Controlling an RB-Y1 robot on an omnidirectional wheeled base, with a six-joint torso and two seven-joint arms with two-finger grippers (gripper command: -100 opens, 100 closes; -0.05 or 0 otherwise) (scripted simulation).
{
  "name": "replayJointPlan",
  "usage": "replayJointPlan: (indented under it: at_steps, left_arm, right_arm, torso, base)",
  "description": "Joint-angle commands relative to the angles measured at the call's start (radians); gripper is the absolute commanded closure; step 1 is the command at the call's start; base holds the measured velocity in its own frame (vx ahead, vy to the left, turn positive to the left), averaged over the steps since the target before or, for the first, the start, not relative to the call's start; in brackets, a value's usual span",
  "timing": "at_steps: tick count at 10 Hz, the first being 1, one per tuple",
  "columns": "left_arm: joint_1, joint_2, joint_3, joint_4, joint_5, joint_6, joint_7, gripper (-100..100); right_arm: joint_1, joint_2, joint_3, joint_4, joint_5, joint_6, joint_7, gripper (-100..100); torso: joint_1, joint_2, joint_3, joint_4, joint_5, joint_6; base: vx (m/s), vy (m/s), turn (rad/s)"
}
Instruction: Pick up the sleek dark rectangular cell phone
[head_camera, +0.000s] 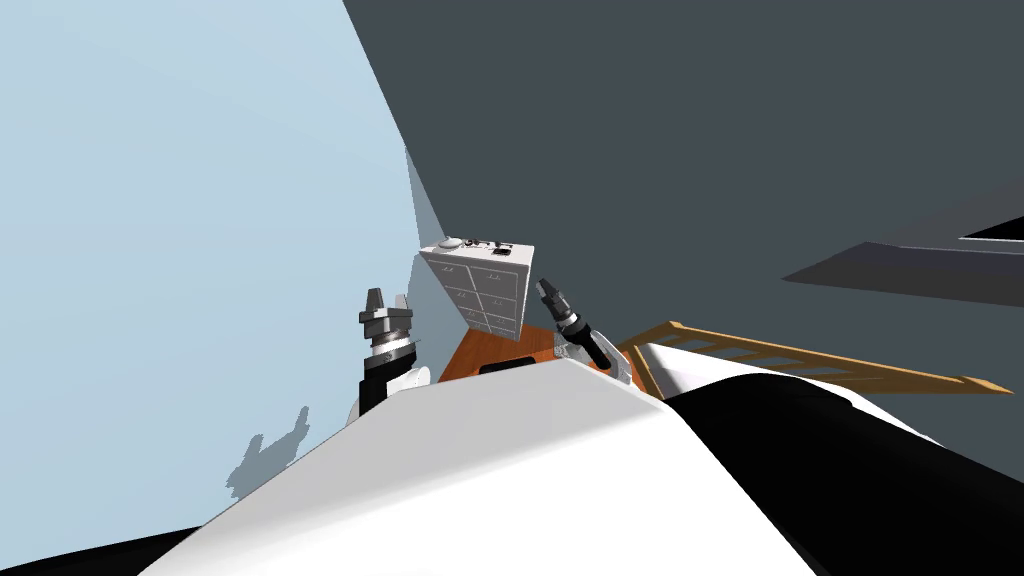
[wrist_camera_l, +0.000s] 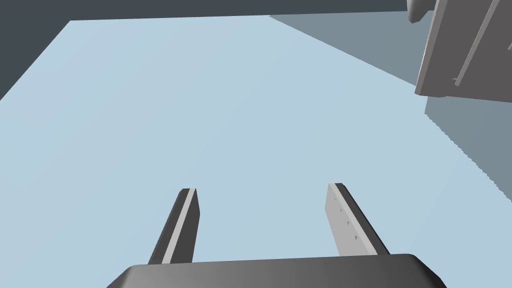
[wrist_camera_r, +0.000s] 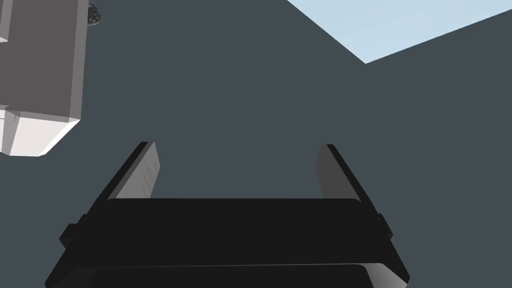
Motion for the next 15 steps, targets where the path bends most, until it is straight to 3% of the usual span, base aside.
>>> replayJointPlan:
  at_steps: [1, 3, 6, 11, 12, 14, 15]
  left_arm:
    - [0.0, 0.0, 0.0, 0.0, 0.0, 0.0, 0.0, 0]
    - [0.0, 0.0, 0.0, 0.0, 0.0, 0.0, 0.0, 0]
    - [0.0, 0.0, 0.0, 0.0, 0.0, 0.0, 0.0, 0]
    - [0.0, 0.0, 0.0, 0.0, 0.0, 0.0, 0.0, 0]
    - [0.0, 0.0, 0.0, 0.0, 0.0, 0.0, 0.0, 0]
    - [0.0, 0.0, 0.0, 0.0, 0.0, 0.0, 0.0, 0]
    - [0.0, 0.0, 0.0, 0.0, 0.0, 0.0, 0.0, 0]
  right_arm:
    - [-0.014, -0.05, 0.017, 0.038, 0.012, -0.017, 0.0, -100]
    - [-0.014, -0.096, 0.017, 0.038, 0.012, -0.017, 0.0, -100]
    - [-0.029, -0.195, 0.043, 0.108, 0.035, -0.057, -0.001, -100]
    - [-0.038, -0.331, 0.054, 0.145, 0.048, -0.078, -0.003, -100]
    - [-0.046, -0.368, 0.065, 0.182, 0.06, -0.1, -0.006, -100]
    - [-0.046, -0.415, 0.065, 0.182, 0.06, -0.1, -0.006, -100]
    - [-0.054, -0.452, 0.073, 0.22, 0.074, -0.122, -0.011, -100]
  torso:
    - [0.0, 0.0, 0.0, 0.0, 0.0, 0.0]
    - [0.0, 0.0, 0.0, 0.0, 0.0, 0.0]
    - [0.001, -0.002, -0.001, 0.0, 0.0, 0.0]
    - [0.0, -0.002, -0.001, 0.0, 0.0, 0.0]
    - [0.001, -0.004, -0.002, -0.001, 0.0, 0.0]
    - [0.0, -0.003, -0.002, -0.001, 0.0, 0.0]
    - [0.001, -0.004, -0.002, -0.001, 0.0, 0.0]
  base:
    - [-0.119, -0.028, 0.024]
    - [-0.064, -0.01, 0.008]
    - [-0.079, -0.011, 0.026]
    - [-0.057, -0.018, 0.015]
    - [-0.054, -0.013, 0.046]
    - [-0.045, -0.015, 0.011]
    - [-0.053, -0.019, 0.048]
